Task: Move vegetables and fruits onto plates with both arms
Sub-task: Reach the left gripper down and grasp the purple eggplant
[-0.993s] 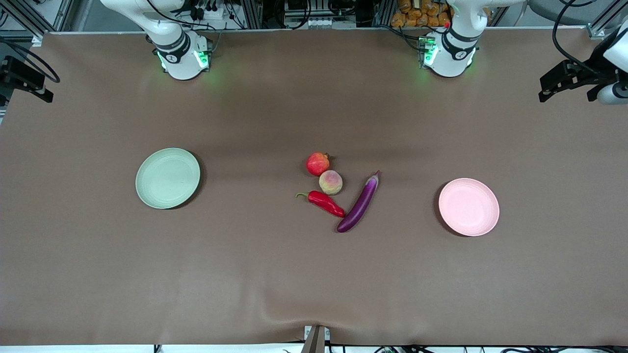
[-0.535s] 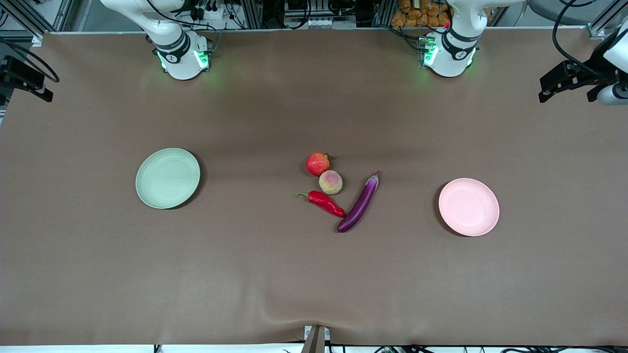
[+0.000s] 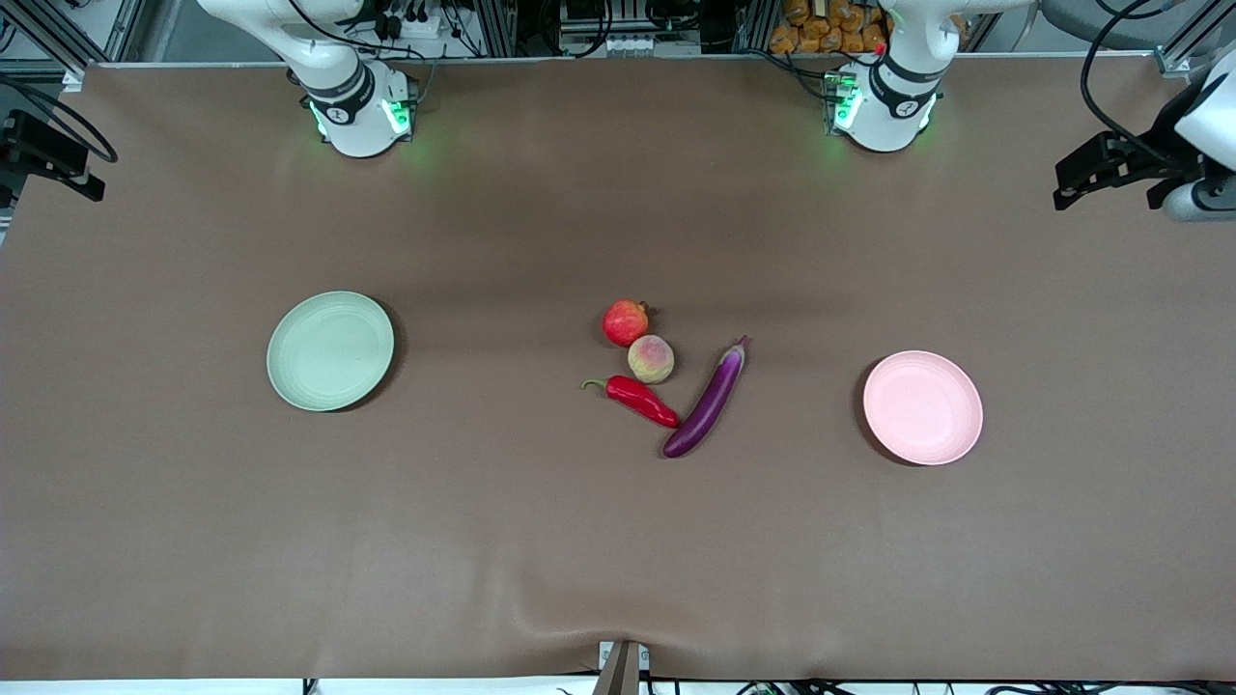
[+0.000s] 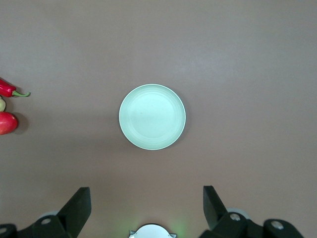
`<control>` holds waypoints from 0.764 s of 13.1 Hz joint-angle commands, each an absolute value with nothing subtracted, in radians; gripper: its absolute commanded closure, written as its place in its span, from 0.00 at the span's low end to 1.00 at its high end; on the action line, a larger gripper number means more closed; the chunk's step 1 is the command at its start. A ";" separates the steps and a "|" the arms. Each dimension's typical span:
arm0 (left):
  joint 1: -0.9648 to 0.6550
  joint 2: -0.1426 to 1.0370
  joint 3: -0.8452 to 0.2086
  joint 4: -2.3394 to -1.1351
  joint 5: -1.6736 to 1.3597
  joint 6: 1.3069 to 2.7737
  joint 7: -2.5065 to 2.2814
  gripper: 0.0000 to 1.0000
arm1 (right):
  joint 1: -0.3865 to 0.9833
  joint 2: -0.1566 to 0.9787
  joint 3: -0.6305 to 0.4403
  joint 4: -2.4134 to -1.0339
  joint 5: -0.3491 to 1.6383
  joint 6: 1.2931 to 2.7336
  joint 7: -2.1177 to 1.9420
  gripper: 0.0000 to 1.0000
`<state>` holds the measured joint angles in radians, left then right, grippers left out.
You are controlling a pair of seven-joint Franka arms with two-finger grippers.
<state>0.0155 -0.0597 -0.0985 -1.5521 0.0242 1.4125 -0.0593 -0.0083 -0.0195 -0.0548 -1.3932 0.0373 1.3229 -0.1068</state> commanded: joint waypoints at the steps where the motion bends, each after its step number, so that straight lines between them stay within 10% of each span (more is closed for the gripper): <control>1: 0.015 -0.026 -0.133 -1.561 0.011 1.399 -0.055 0.00 | -0.025 -0.023 -0.044 -1.393 0.058 1.316 -0.092 0.00; 10: -0.035 0.253 -0.374 -1.689 0.006 1.668 -0.097 0.00 | -0.037 -0.023 -0.043 -1.393 0.061 1.315 -0.092 0.00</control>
<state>-0.0014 0.2328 -0.3544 -1.6357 0.0134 1.5901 -0.0868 -0.0147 -0.0191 -0.0556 -1.3953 0.0380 1.3220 -0.1056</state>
